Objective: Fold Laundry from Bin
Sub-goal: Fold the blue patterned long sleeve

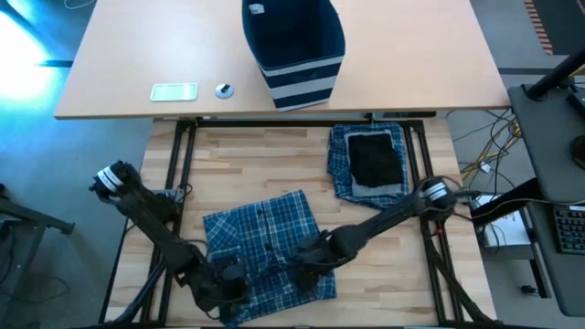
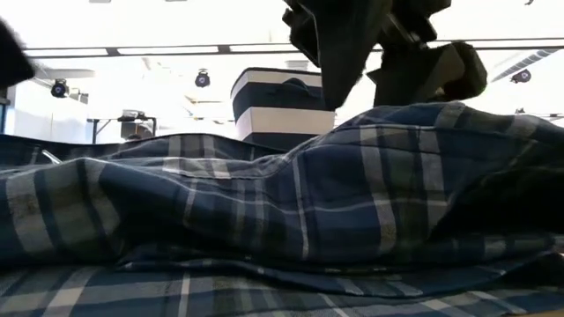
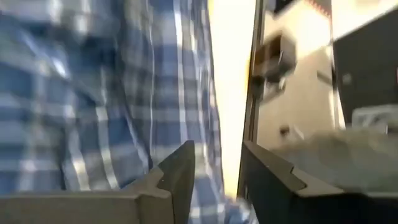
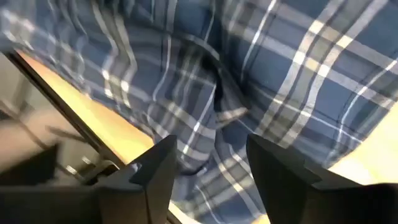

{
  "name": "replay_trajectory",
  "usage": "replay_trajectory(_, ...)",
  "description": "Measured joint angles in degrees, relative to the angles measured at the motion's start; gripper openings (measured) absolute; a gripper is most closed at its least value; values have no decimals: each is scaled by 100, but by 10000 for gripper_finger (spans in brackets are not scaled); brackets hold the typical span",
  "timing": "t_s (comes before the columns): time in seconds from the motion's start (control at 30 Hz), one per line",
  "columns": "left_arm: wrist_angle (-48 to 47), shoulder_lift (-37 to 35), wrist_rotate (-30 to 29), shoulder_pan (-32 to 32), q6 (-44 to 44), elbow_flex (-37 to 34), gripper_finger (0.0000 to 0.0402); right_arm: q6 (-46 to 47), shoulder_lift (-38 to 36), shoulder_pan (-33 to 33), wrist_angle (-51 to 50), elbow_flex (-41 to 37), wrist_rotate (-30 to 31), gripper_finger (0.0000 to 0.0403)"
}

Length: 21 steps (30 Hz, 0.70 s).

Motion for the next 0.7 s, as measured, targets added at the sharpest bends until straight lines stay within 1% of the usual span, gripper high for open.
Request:
replay_trajectory(0.1,0,-86,-475,45,137,124,122,548,-417,-2,872,-820,176,194)
replay_trajectory(0.23,258,164,-587,188,289,171,123,1415,-681,-2,2284,-1833,190,194)
replay_trajectory(0.33,763,551,-609,260,645,163,123,1860,-669,0,3239,-2315,192,194)
replay_trajectory(0.4,1071,784,-554,266,863,165,123,2055,-640,0,3671,-2466,252,194)
replay_trajectory(0.53,1274,1187,-122,294,921,163,123,2006,-637,-16,3855,-2530,498,193)
replay_trajectory(0.6,1386,1324,78,329,899,161,123,1783,-639,-33,3894,-2410,543,188)
replay_trajectory(0.7,1424,1426,234,367,877,161,123,901,-650,-48,3938,-2056,634,176)
